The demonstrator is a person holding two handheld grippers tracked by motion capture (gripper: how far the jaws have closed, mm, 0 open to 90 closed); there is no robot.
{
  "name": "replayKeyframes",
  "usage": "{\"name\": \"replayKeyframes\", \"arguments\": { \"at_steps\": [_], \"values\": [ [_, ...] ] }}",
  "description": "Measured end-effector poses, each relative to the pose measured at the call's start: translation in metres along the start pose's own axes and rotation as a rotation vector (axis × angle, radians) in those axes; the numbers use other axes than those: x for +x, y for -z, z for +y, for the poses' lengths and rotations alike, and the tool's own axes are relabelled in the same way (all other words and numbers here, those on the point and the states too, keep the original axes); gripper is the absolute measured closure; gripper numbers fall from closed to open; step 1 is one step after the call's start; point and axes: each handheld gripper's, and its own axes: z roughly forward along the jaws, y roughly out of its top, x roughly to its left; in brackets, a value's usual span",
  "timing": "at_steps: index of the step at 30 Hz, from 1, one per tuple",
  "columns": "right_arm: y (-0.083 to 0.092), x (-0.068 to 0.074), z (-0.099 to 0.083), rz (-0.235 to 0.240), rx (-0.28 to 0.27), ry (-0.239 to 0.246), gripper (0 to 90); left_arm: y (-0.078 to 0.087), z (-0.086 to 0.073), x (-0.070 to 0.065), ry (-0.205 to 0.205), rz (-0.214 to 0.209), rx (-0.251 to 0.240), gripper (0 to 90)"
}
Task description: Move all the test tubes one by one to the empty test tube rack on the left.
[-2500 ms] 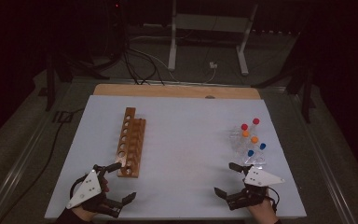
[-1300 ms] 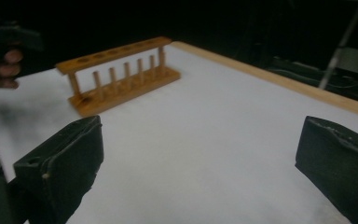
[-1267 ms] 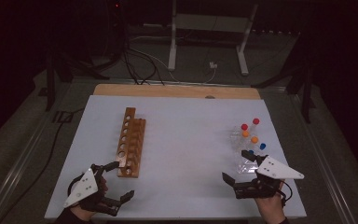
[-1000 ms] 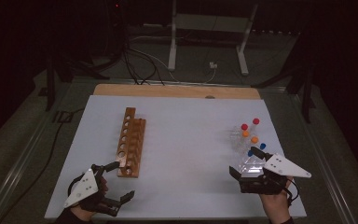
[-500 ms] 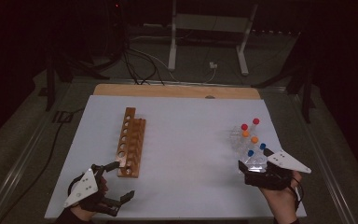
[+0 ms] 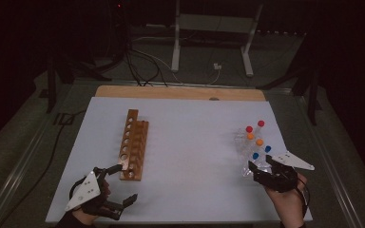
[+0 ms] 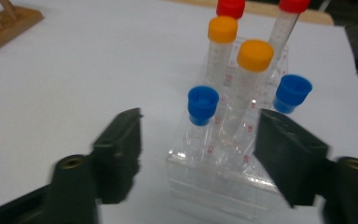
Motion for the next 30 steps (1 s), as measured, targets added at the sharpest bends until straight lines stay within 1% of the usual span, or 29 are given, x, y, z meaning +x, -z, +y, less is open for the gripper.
{"name": "replayKeyframes", "arguments": {
  "at_steps": [2, 4, 5, 6, 8, 9, 11, 12, 13, 14, 17, 20, 22, 24, 30],
  "values": [
    [-0.001, -0.001, 0.0, 0.001, 0.009, -0.006, 34.9, 0.0, 0.0, 0.0, 0.0, 0.0, -0.001, 0.7],
    [-0.004, -0.003, -0.001, 0.01, 0.03, -0.015, 39.9, 0.0, 0.0, 0.0, 0.001, 0.0, -0.003, 0.7],
    [-0.006, -0.003, -0.002, 0.014, 0.048, -0.022, 44.4, 0.0, 0.0, 0.0, 0.0, -0.001, -0.001, 0.7],
    [-0.007, -0.003, -0.002, 0.018, 0.056, -0.021, 46.3, 0.0, 0.0, 0.0, 0.0, 0.0, -0.001, 0.7],
    [-0.009, -0.003, -0.002, 0.024, 0.053, -0.025, 51.3, 0.0, 0.0, 0.0, 0.002, -0.001, -0.004, 0.7],
    [-0.009, -0.003, -0.002, 0.024, 0.053, -0.025, 51.3, 0.0, 0.0, 0.0, 0.002, -0.001, -0.004, 0.7],
    [-0.012, -0.004, -0.001, 0.032, 0.06, -0.029, 59.3, 0.0, 0.0, 0.0, 0.001, -0.001, -0.003, 0.7],
    [-0.012, -0.004, -0.001, 0.032, 0.06, -0.029, 59.3, 0.0, 0.0, 0.0, 0.001, -0.001, -0.002, 0.7],
    [-0.014, -0.004, -0.001, 0.036, 0.07, -0.025, 63.2, 0.0, 0.0, 0.0, 0.0, -0.001, -0.003, 0.7],
    [-0.015, -0.004, -0.001, 0.029, 0.07, -0.028, 65.0, 0.0, 0.0, 0.0, 0.0, -0.002, -0.002, 0.7],
    [-0.018, -0.004, -0.001, 0.03, 0.08, -0.025, 67.2, 0.0, 0.0, 0.0, -0.001, -0.003, -0.001, 0.7],
    [-0.021, -0.004, -0.001, 0.018, 0.082, -0.022, 71.8, 0.0, 0.0, 0.0, 0.0, -0.004, -0.002, 0.7],
    [-0.021, -0.004, -0.001, 0.016, 0.081, -0.022, 72.9, 0.0, 0.0, 0.0, -0.001, -0.003, -0.002, 0.7],
    [-0.024, -0.004, -0.001, 0.012, 0.092, -0.021, 75.2, 0.0, 0.0, 0.0, 0.001, -0.004, -0.002, 0.7],
    [-0.027, -0.001, -0.001, 0.007, 0.099, -0.002, 76.1, -0.001, 0.0, 0.0, -0.001, -0.003, 0.001, 0.7]
  ]
}}
